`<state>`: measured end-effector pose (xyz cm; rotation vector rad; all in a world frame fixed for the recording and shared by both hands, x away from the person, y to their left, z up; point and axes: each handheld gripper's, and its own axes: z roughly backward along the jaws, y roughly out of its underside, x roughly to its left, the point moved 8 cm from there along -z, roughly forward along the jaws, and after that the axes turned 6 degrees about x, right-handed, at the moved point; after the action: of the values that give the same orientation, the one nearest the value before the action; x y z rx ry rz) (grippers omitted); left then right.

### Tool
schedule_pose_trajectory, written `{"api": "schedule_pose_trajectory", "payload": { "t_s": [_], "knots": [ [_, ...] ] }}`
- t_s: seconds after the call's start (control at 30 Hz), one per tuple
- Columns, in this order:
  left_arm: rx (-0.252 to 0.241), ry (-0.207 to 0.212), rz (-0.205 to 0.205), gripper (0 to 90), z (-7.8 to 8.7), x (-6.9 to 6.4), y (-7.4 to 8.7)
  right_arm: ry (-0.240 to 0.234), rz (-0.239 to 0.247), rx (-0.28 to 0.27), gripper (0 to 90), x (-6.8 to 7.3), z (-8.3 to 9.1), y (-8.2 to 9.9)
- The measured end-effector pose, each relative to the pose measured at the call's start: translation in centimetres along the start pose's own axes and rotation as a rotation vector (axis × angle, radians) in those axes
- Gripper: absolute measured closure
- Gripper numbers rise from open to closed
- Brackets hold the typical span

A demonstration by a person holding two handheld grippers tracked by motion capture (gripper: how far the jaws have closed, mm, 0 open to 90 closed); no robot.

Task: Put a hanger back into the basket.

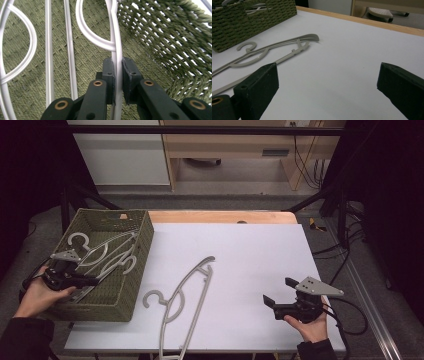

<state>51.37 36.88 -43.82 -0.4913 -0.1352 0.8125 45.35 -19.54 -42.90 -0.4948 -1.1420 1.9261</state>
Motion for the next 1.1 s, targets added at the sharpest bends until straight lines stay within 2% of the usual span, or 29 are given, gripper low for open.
{"api": "schedule_pose_trajectory", "payload": {
  "t_s": [0.03, 0.17, 0.3, 0.4, 0.57, 0.63, 0.8, 0.97, 1.1],
  "knots": [
    [0.006, -0.007, 0.013, 81.0, 0.0, 0.0, -0.1, 0.0, 0.001, 0.0, 3.9, 0.0, 0.0, 0.0],
    [0.039, -0.069, 0.025, 79.8, -0.4, 0.0, 0.0, -0.002, 0.001, -0.002, 4.0, 0.0, 0.0, 0.0],
    [0.139, -0.132, -0.002, 79.3, -1.6, 0.0, 0.6, -0.003, 0.001, -0.003, 3.9, 0.0, 0.0, 0.0],
    [0.127, -0.151, -0.002, 79.1, -1.6, -0.1, 0.1, -0.001, 0.0, 0.001, 3.9, 0.0, 0.0, 0.0],
    [0.128, -0.181, -0.01, 69.5, -1.7, -0.5, -0.9, -0.003, 0.001, -0.003, 3.9, 0.0, 0.0, 0.0],
    [0.136, -0.208, -0.016, 67.6, -2.0, -0.5, -1.1, -0.002, 0.006, -0.003, 3.9, 0.0, 0.1, 0.0],
    [0.191, -0.264, -0.014, 72.1, -2.7, -0.2, -0.7, -0.002, 0.004, -0.004, 4.0, 0.0, 0.1, -0.1],
    [0.192, -0.268, -0.016, 75.4, -2.1, -0.2, -0.9, -0.002, 0.006, -0.003, 4.0, 0.0, 0.1, 0.0],
    [0.15, -0.294, -0.001, 78.9, -1.0, 0.2, -1.2, 0.001, 0.002, -0.005, 4.0, 0.0, 0.1, -0.1]
  ]
}}
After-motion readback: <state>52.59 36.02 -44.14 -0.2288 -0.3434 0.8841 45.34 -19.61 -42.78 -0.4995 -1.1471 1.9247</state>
